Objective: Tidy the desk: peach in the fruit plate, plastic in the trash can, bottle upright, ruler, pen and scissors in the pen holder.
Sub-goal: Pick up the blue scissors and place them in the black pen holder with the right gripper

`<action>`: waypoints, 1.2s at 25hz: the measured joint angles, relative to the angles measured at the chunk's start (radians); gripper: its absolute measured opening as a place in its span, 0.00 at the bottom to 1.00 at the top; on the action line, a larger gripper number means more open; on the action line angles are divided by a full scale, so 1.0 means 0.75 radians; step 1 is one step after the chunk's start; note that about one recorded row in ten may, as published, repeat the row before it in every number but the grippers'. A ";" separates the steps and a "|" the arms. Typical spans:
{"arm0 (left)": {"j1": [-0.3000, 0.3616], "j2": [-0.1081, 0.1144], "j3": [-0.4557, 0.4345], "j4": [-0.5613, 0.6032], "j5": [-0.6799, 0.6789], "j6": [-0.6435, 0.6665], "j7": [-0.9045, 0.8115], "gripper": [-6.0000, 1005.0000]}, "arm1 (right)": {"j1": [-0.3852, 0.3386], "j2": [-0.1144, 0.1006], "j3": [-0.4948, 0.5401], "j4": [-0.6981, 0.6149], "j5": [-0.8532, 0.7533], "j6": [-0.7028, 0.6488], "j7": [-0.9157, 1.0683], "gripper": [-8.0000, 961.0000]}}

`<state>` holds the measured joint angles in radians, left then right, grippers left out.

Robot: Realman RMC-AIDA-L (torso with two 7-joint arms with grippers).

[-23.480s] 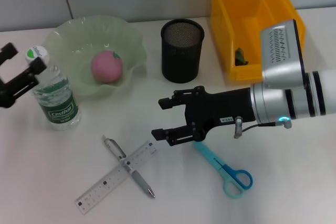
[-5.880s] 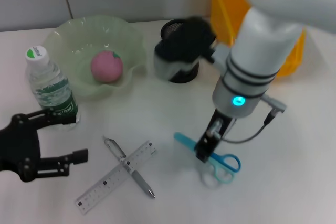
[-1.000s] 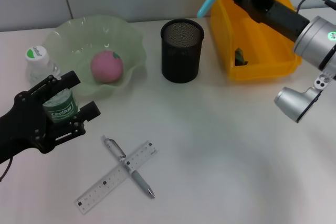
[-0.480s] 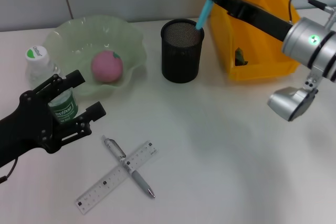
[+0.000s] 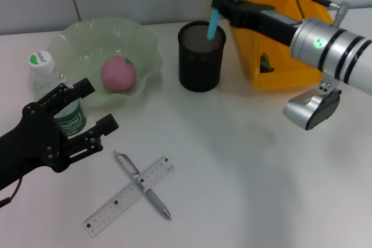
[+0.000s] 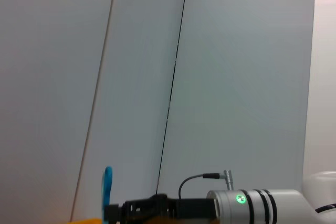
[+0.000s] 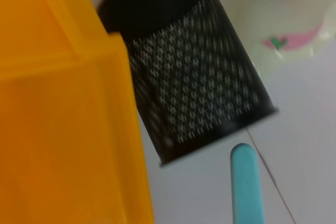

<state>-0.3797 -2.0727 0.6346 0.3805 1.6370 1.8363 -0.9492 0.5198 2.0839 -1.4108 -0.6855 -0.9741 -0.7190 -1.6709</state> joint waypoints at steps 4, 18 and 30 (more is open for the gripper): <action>0.003 0.000 -0.002 -0.004 -0.001 0.007 0.013 0.86 | 0.015 0.001 -0.061 -0.003 -0.018 0.085 -0.001 0.24; 0.020 0.003 -0.006 -0.021 -0.001 0.033 0.073 0.86 | 0.068 0.009 -0.126 0.009 -0.009 0.233 0.000 0.24; 0.036 0.004 -0.001 -0.021 -0.012 0.058 0.132 0.86 | 0.068 0.012 -0.166 0.002 0.008 0.272 0.011 0.24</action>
<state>-0.3525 -2.0699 0.6340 0.3647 1.6276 1.8798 -0.8499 0.5708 2.0931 -1.5356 -0.6844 -0.9678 -0.5147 -1.6624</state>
